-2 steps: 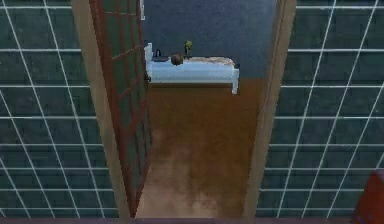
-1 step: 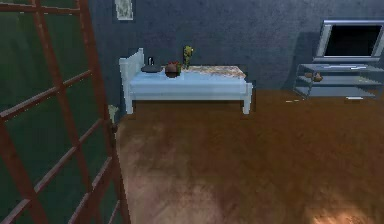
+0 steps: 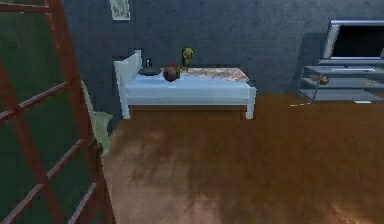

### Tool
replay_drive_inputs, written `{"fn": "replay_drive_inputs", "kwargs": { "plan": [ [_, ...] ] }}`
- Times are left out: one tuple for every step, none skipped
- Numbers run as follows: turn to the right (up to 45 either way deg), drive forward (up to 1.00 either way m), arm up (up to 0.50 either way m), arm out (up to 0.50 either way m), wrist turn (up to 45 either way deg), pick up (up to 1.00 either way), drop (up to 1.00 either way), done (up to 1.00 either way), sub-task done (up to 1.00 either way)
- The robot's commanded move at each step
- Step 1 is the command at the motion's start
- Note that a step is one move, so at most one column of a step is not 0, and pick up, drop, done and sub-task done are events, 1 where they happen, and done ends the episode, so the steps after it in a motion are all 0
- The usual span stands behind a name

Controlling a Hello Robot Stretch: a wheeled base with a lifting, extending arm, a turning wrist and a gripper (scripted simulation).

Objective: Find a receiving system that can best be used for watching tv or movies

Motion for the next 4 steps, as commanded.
{"fn": "replay_drive_inputs", "kwargs": {
  "plan": [
    [30.0,0.00,0.00,0.00,0.0,0.00,0.00,0.00,0.00],
    [0.0,1.00,0.00,0.00,0.0,0.00,0.00,0.00,0.00],
    [0.0,1.00,0.00,0.00,0.0,0.00,0.00,0.00,0.00],
    [0.0,1.00,0.00,0.00,0.0,0.00,0.00,0.00,0.00]
  ]
}}
